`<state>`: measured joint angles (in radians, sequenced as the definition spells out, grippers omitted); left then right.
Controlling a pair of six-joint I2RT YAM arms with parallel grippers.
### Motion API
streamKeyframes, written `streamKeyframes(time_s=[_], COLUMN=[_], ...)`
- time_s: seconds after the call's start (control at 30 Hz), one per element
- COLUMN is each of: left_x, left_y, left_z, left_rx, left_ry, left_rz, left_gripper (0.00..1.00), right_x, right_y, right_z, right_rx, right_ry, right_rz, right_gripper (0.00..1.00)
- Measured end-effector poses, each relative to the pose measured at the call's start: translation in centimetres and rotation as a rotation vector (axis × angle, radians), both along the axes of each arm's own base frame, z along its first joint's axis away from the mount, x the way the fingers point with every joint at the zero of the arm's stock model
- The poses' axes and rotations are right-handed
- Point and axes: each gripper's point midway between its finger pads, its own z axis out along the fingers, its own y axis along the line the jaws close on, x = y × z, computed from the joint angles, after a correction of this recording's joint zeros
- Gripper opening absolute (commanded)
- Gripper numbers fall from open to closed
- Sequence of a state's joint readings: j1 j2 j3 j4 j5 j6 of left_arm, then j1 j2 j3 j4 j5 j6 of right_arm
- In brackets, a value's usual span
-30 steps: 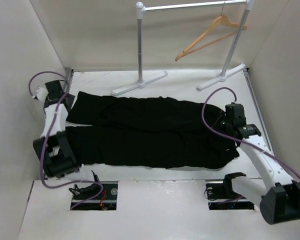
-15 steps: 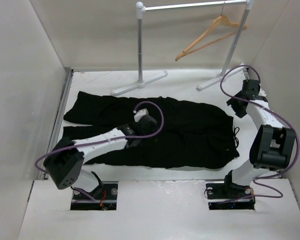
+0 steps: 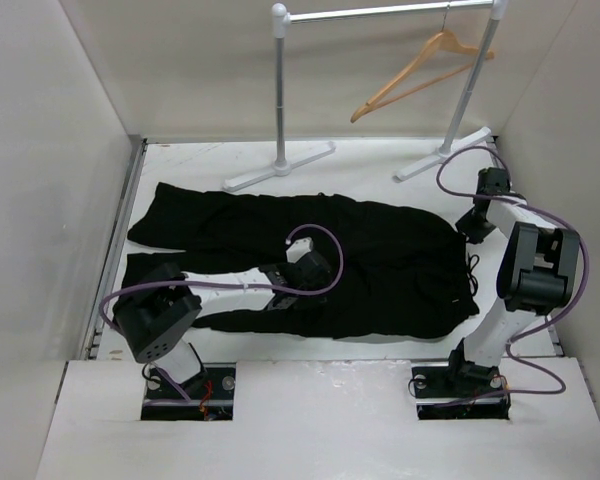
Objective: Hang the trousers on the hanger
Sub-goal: Flatten out the trousers at the center of the board.
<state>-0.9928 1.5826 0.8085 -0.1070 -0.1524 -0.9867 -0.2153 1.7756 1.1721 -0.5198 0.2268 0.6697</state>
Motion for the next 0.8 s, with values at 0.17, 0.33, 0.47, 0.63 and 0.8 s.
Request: streamKeyframes(time_s=[0.17,0.33,0.47,0.63,0.8], left_x=[-1.4,-3.9,-5.9,-6.0,-2.0], left_y=[-0.1,0.3,1.6,5.2,8.9], left_z=[-0.1,-0.1,-0.1,0.5,5.0], left_rx=[-0.043,-0.061,-0.023,0.061,0.001], left_ry=[-0.010,0.015,0.052,0.083,0.001], left_rz=[0.005,-0.004,-0.012,0.042,0.225], left_gripper=[0.35,0.35,0.38,0.48,0.48], right_x=[1.1,2.6,3.1,5.2,4.6], right_y=[-0.2,-1.0,-2.0,-2.9,-2.5], right_z=[-0.6,0.2,1.1,3.2,4.5], right_rx=[0.011,0.023,0.028,0.024,0.029], right_ry=[0.015,-0.019,-0.041,-0.103,-0.139], right_rz=[0.001,-0.019,-0.056,-0.082,-0.103], right_gripper=[0.09,0.01,0.01,0.31,0.66])
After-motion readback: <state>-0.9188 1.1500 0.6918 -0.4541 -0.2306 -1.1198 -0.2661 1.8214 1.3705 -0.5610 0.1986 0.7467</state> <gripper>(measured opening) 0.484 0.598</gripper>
